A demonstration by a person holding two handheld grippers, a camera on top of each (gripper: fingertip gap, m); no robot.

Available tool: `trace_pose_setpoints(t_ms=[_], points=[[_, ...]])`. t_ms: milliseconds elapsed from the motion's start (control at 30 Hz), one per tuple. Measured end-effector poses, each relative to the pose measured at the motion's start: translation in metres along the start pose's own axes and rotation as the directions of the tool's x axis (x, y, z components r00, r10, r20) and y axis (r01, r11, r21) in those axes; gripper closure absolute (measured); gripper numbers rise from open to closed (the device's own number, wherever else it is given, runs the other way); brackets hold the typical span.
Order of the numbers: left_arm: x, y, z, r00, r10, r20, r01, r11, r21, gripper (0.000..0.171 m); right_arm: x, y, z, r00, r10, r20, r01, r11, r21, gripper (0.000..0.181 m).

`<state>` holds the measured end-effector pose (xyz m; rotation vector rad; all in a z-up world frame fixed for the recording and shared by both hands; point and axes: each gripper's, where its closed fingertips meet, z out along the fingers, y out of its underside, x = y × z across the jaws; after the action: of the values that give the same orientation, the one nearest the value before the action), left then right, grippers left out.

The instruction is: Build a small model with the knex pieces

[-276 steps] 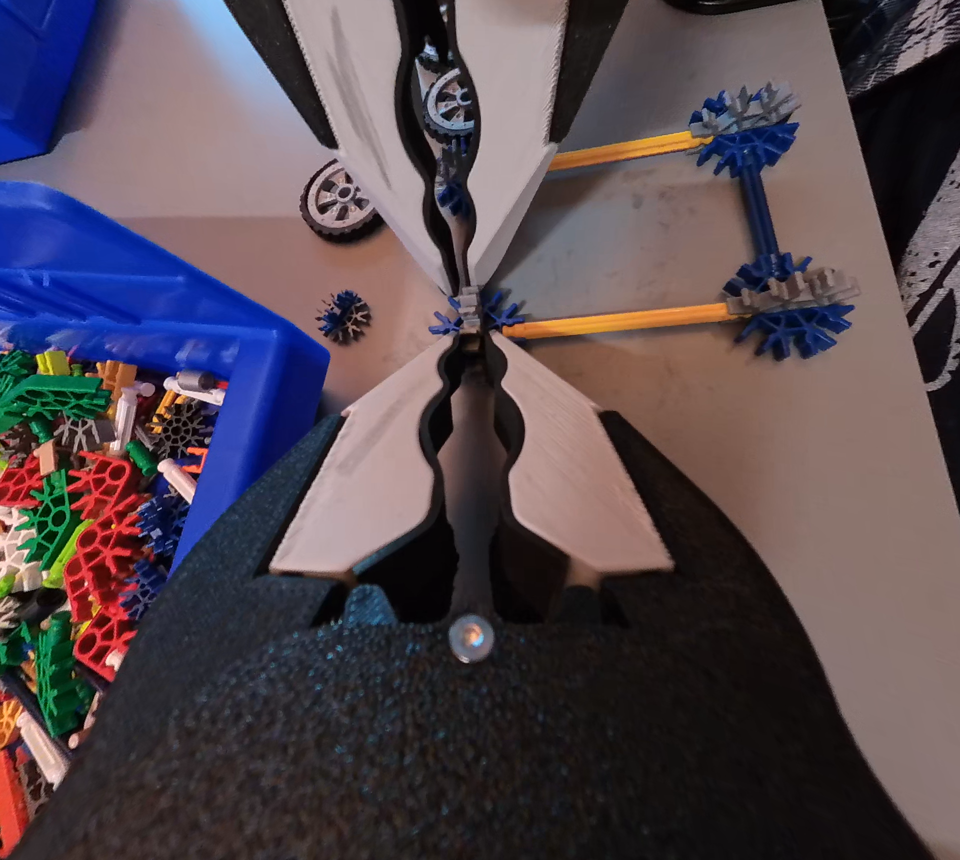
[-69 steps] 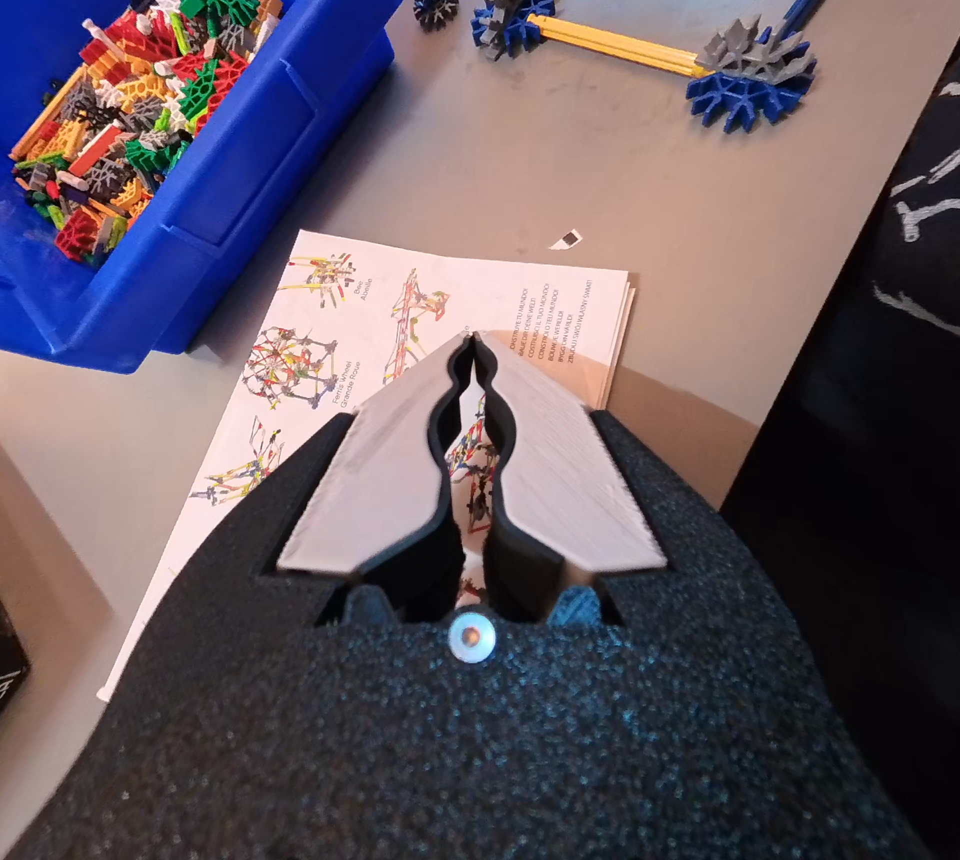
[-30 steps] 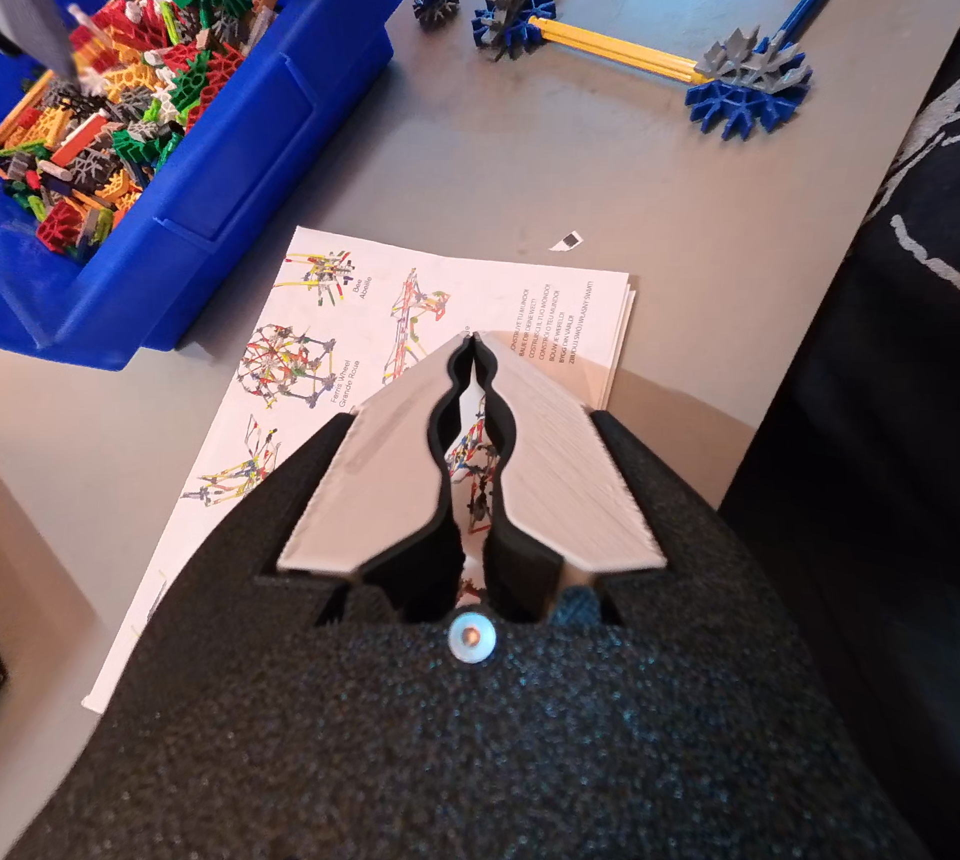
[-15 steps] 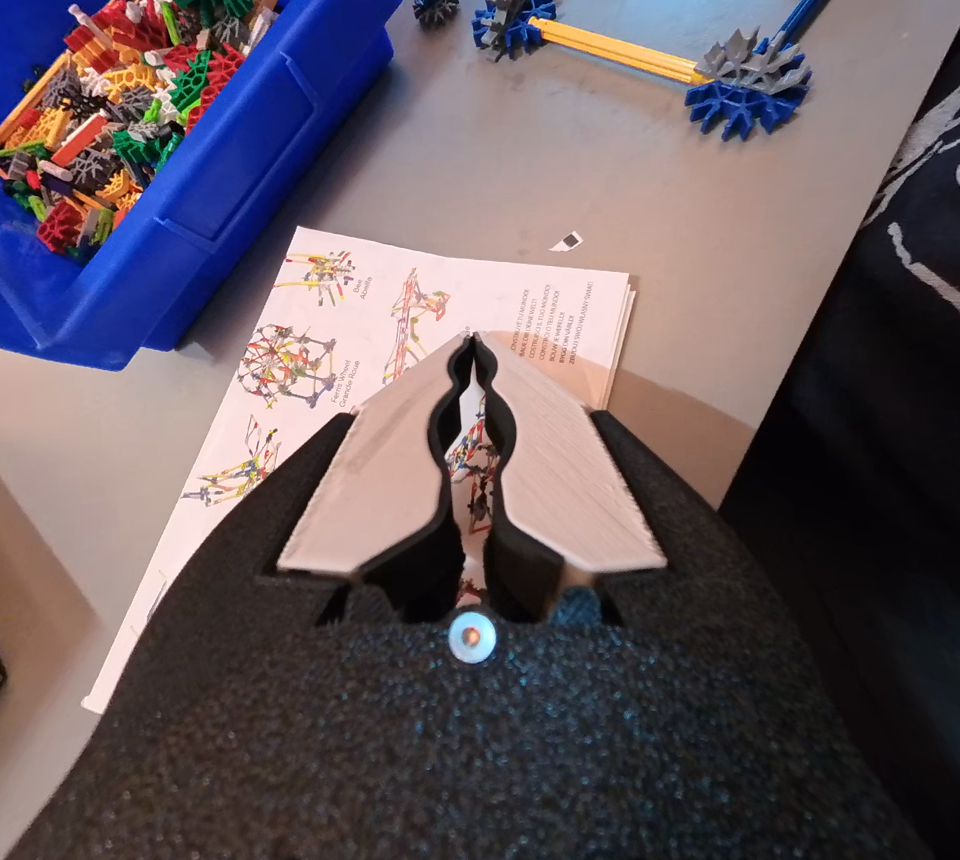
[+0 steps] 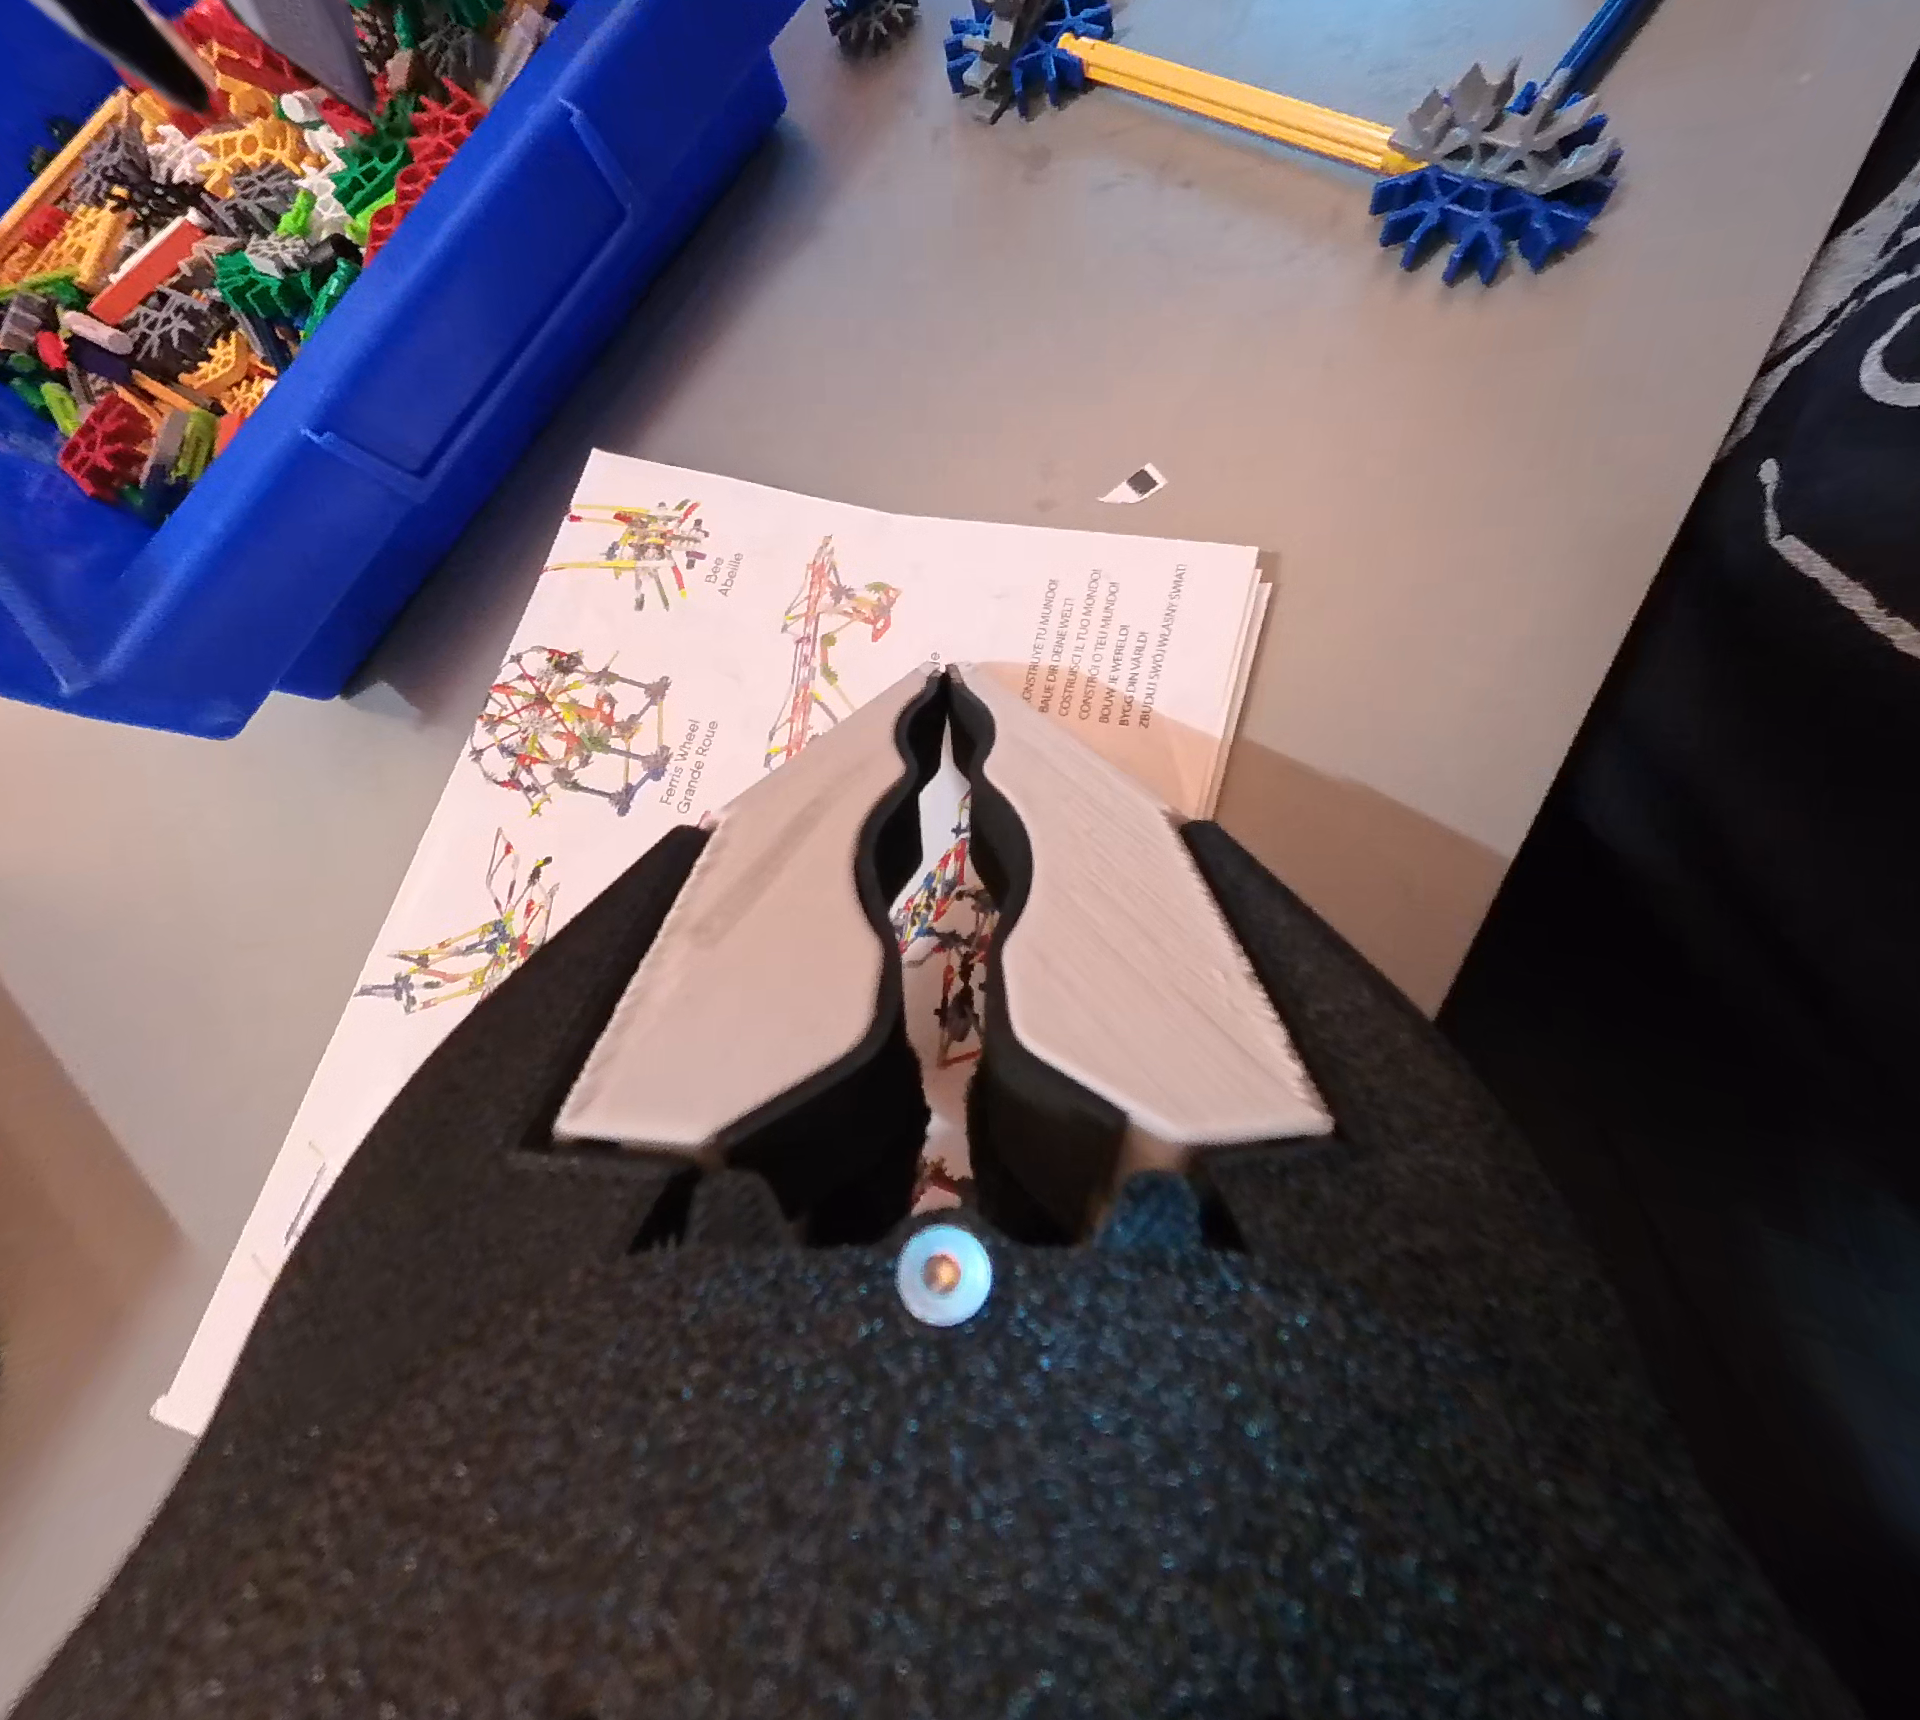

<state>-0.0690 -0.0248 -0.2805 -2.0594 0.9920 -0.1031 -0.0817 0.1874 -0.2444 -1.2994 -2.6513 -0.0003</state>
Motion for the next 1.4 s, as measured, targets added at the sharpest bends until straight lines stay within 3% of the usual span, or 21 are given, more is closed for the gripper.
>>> trace_pose_setpoints(t_ms=[200, 267, 300, 400, 600, 900, 1100, 1400], points=[[0.000, 0.000, 0.000, 1.000, 0.002, 0.002, -0.002, 1.000, 0.000, 0.171, -0.018, -0.023, 0.023, 0.995, -0.096, 0.029, 0.096, 0.995, -0.017, 0.128], [0.000, 0.000, 0.000, 1.000, 0.004, 0.004, -0.004, 1.000, 0.001, 0.171, -0.017, -0.025, 0.029, 0.995, -0.096, 0.028, 0.096, 0.995, -0.012, 0.136], [0.000, 0.000, -0.001, 1.000, 0.005, 0.005, -0.005, 1.000, 0.001, 0.171, -0.012, -0.025, 0.030, 0.997, -0.082, 0.013, 0.082, 0.997, -0.010, 0.149], [0.000, 0.000, -0.001, 1.000, 0.005, 0.005, -0.005, 1.000, 0.001, 0.171, 0.003, -0.009, 0.033, 0.994, -0.095, -0.053, 0.090, 0.992, -0.091, 0.170], [0.001, 0.000, -0.001, 1.000, 0.002, 0.003, -0.002, 1.000, 0.001, 0.171, 0.038, 0.012, 0.019, 0.985, 0.002, -0.172, -0.023, 0.993, -0.119, 0.173], [0.001, 0.000, -0.002, 1.000, -0.005, -0.005, 0.005, 1.000, 0.000, 0.171, 0.069, 0.024, -0.030, 0.953, 0.179, -0.245, -0.175, 0.984, 0.040, 0.158], [0.001, 0.000, -0.002, 1.000, -0.010, -0.008, 0.010, 1.000, -0.001, 0.171, 0.041, -0.002, -0.033, 0.983, 0.118, -0.139, -0.100, 0.986, 0.132, 0.158], [0.002, 0.000, -0.002, 1.000, -0.013, -0.011, 0.013, 1.000, -0.001, 0.171, -0.012, -0.059, 0.001, 0.998, -0.053, 0.034, 0.045, 0.977, 0.208, 0.165]])
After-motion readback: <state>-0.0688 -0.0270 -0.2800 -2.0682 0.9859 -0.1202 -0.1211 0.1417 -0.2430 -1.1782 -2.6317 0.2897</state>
